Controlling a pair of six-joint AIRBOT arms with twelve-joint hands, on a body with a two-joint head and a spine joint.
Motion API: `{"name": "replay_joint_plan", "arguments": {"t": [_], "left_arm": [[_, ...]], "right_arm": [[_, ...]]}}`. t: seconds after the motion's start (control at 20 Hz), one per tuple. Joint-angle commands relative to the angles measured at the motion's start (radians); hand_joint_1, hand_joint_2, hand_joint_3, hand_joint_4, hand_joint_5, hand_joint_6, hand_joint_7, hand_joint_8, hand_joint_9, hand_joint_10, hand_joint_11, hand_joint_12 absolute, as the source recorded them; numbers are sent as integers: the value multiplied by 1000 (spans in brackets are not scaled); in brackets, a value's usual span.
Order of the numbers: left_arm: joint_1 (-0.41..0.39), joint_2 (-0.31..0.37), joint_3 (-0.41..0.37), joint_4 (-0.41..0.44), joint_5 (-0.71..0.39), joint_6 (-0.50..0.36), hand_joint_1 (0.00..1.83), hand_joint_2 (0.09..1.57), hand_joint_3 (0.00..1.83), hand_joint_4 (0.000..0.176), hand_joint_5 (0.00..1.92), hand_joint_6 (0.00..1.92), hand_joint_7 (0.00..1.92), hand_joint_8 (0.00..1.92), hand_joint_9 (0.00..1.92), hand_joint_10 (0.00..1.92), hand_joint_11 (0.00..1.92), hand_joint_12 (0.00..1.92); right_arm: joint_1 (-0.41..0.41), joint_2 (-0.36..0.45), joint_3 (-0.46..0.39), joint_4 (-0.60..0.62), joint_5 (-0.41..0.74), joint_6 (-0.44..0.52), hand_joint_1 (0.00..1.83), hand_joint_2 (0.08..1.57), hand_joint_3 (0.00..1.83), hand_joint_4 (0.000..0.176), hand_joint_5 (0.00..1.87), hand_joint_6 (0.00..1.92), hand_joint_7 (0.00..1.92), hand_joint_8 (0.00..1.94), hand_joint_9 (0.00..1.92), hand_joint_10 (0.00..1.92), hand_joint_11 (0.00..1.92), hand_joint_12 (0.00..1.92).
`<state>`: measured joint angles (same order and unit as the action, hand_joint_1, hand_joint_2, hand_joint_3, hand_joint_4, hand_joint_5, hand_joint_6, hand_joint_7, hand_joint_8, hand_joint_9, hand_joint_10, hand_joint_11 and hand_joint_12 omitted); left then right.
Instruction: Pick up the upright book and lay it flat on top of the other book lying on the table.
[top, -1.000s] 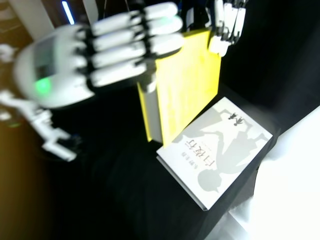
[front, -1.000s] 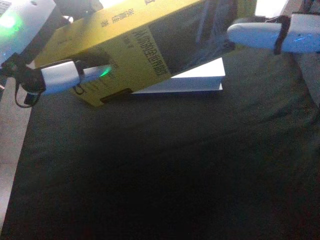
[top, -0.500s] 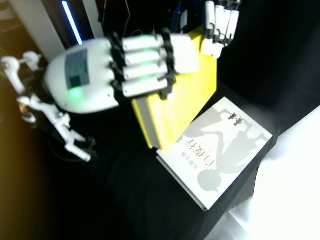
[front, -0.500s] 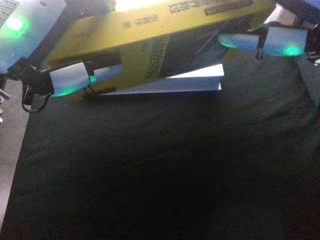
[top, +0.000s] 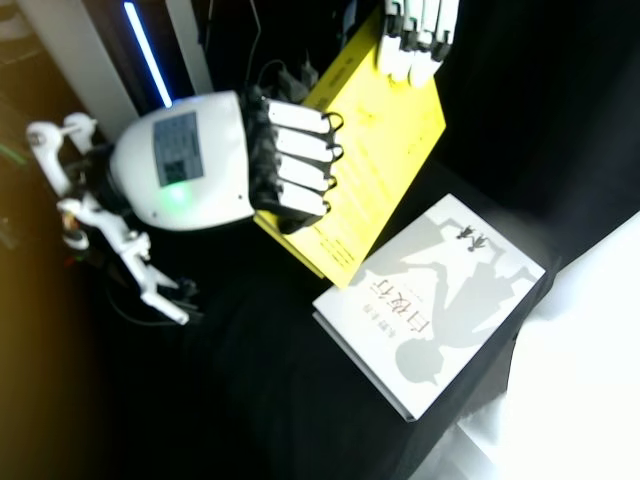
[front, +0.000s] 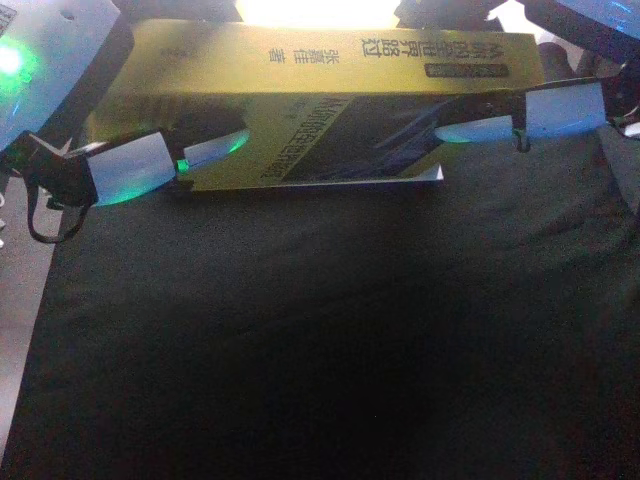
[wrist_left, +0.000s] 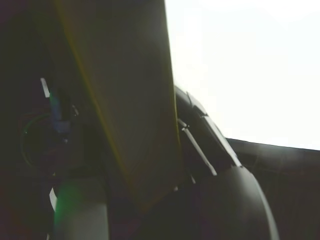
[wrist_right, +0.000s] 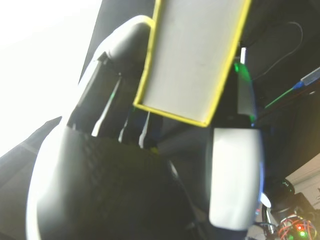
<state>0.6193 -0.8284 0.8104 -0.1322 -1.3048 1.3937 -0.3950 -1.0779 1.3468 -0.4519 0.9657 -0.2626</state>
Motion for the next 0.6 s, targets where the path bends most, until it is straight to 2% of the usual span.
{"name": "replay_joint_plan", "arguments": {"t": [0.0,0.05,0.1,0.15,0.2,0.25,0.3,0.35,0.4,0.5,0.55], "left_arm": [[-2,16,-5,28,-181,-2,1449,1132,6,0,631,694,844,1111,915,1309,768,1531],[4,19,-8,29,-190,-2,1449,1132,6,0,631,694,844,1111,915,1309,768,1531],[13,25,-12,29,-204,-2,1091,1102,0,53,444,243,474,798,505,1003,215,1602],[20,30,-15,28,-214,-2,989,1071,0,107,340,104,350,421,303,815,42,1455],[25,33,-17,26,-220,-2,852,1020,0,162,85,49,108,132,150,232,8,852],[32,36,-19,24,-228,-2,791,981,0,173,16,9,21,26,29,46,1,170],[41,40,-23,19,-236,-2,784,931,0,175,2,1,3,4,5,8,0,33],[49,43,-26,16,-243,-2,782,946,0,176,0,0,0,0,0,1,0,6],[62,48,-32,13,-251,-2,771,928,0,176,0,0,0,0,0,0,0,0],[93,54,-40,4,-268,-2,756,923,0,176,0,0,0,0,0,0,0,0],[121,57,-48,-9,-284,-2,804,929,0,176,0,0,0,0,0,0,0,0]], "right_arm": [[20,11,11,80,67,-1,1201,1265,0,0,596,1340,848,1472,1106,1468,1088,1788],[23,11,12,80,67,-1,1201,1265,0,0,596,1340,848,1472,1106,1468,1088,1788],[28,11,12,80,68,-1,1216,1242,0,0,616,1341,905,1351,1113,1249,1010,1645],[31,11,12,81,68,-1,1220,1234,0,0,624,1334,920,1322,1158,1189,1028,1598],[35,14,12,83,68,-1,1223,1227,0,0,634,1320,935,1298,1173,1151,980,1606],[44,18,12,82,68,-2,1223,1226,0,0,633,1331,937,1286,1164,1140,925,1644],[53,24,12,82,68,-2,1114,1261,7,0,680,1405,1085,1793,1292,1764,1273,1866],[61,27,12,82,68,-2,1094,1266,5,0,694,1415,1399,1911,1599,1890,1614,1910],[69,32,12,82,68,-2,1072,1288,10,0,663,1466,1563,1935,1775,1915,1796,1919],[87,37,13,82,67,-12,1061,1303,13,0,639,1501,1516,1940,1743,1920,1782,1921],[103,39,13,83,67,-26,1046,1329,9,0,596,1553,1221,1882,1464,1895,1544,1921]]}}
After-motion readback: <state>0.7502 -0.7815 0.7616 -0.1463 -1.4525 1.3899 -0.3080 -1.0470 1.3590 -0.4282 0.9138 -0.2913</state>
